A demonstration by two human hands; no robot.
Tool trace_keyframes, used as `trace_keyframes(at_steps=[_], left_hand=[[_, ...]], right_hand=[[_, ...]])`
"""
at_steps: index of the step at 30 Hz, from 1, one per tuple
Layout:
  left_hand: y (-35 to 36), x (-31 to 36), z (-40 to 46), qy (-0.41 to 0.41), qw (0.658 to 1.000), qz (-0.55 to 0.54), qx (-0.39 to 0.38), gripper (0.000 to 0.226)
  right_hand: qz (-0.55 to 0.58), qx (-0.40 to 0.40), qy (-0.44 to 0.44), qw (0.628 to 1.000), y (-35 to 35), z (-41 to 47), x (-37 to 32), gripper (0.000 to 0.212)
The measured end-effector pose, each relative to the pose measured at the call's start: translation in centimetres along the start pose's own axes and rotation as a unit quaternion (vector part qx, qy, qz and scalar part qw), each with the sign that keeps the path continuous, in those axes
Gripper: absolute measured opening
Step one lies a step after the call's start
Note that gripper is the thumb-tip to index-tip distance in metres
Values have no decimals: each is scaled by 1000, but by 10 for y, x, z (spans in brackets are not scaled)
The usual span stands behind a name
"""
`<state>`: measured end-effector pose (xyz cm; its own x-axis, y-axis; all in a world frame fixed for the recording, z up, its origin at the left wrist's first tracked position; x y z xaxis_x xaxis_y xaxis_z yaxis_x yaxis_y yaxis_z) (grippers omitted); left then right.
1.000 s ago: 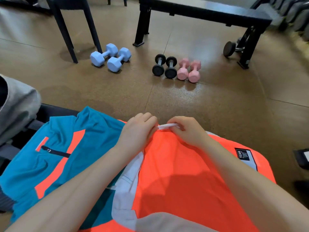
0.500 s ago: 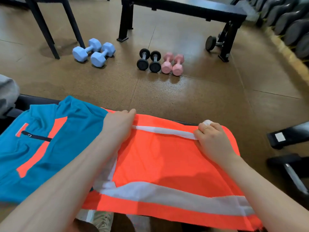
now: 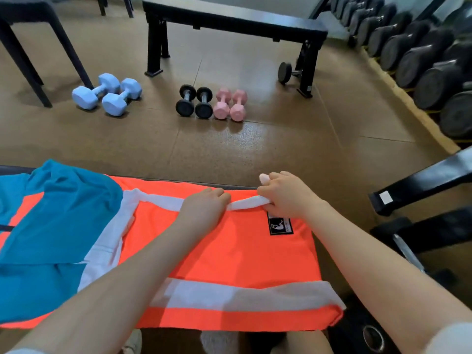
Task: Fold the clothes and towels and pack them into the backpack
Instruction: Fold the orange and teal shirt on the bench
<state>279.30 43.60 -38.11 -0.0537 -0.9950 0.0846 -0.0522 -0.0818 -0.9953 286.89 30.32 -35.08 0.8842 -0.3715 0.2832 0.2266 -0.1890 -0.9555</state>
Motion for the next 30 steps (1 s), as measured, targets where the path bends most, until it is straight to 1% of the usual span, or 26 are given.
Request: trace_keyframes(at_steps=[2, 4, 6, 8, 9, 10, 11, 12, 13, 15, 16, 17, 18, 19, 20, 21, 22, 24, 25, 26, 28, 30], left_hand=[[1, 0, 0, -2, 1000, -13, 15, 17], [-3, -2, 0, -1, 998, -33, 51, 13], [-10, -2, 0, 17, 994, -11, 108, 9], [-13, -2, -3, 26, 991, -14, 134, 13], [-11, -2, -4, 36, 990, -29, 136, 15], [-9, -2, -5, 50, 989, -48, 133, 14], [-7, -1, -6, 66, 988, -75, 114, 13], [-4, -1, -7, 76, 988, -104, 79, 13], [-1, -3, -8, 82, 987, -133, 47, 17], [-1, -7, -9, 78, 981, -175, -13, 32], [-4, -9, -8, 76, 980, -185, -15, 40], [-10, -11, -6, 71, 979, -189, 2, 46], [-15, -16, -3, 61, 983, -171, 30, 50], [-16, -23, 0, 44, 988, -138, 59, 51], [-14, -30, 4, 22, 991, -103, 79, 50], [-10, -37, 7, 0, 993, -84, 85, 49], [-5, -44, 8, -27, 994, -78, 69, 46], [2, -58, 8, -82, 993, -70, 57, 30], [3, -65, 6, -95, 991, -64, 69, 22], [4, -71, 5, -103, 990, -55, 74, 17], [5, -83, 3, -111, 991, -37, 68, 19], [3, -90, 3, -112, 991, -34, 64, 22]], right_hand=[[-11, -12, 33, 999, 7, -14, 26, 23], [-12, -25, 119, 992, 14, -32, 54, 32], [-13, -5, 223, 975, 14, -50, 68, 36], [1, 10, 312, 950, 19, -70, 64, 26], [25, 3, 339, 940, 26, -78, 57, 21], [69, -23, 342, 937, 37, -88, 47, 21], [113, -47, 328, 937, 46, -98, 37, 22], [167, -61, 308, 935, 53, -107, 30, 24], [219, -65, 291, 929, 56, -114, 27, 26], [285, -59, 289, 912, 59, -123, 31, 30], [306, -61, 299, 902, 59, -123, 35, 38], [314, -55, 310, 896, 55, -120, 37, 51], [309, -34, 321, 895, 49, -112, 37, 63], [306, -7, 335, 891, 41, -101, 37, 66], [314, 20, 354, 881, 36, -90, 37, 58], [334, 40, 368, 867, 35, -77, 37, 43], [353, 48, 362, 862, 36, -64, 36, 33], [382, 11, 337, 861, 44, -39, 29, 37], [378, -5, 327, 866, 48, -31, 28, 35], [367, 0, 323, 872, 50, -26, 29, 28], [353, 15, 328, 876, 50, -23, 36, 16], [315, -8, 339, 886, 49, -23, 40, 17]])
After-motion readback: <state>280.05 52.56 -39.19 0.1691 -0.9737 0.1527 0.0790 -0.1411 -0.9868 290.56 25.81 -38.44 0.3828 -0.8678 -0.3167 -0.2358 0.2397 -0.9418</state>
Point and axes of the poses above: each hand's wrist, its own z-axis towards the middle knuckle, its own y-axis out of the palm, x = y × z, the point moved 5 cm from there along z, towards the middle knuckle, and after that the axes turned 3 degrees about -x, right-handed, at the moved point
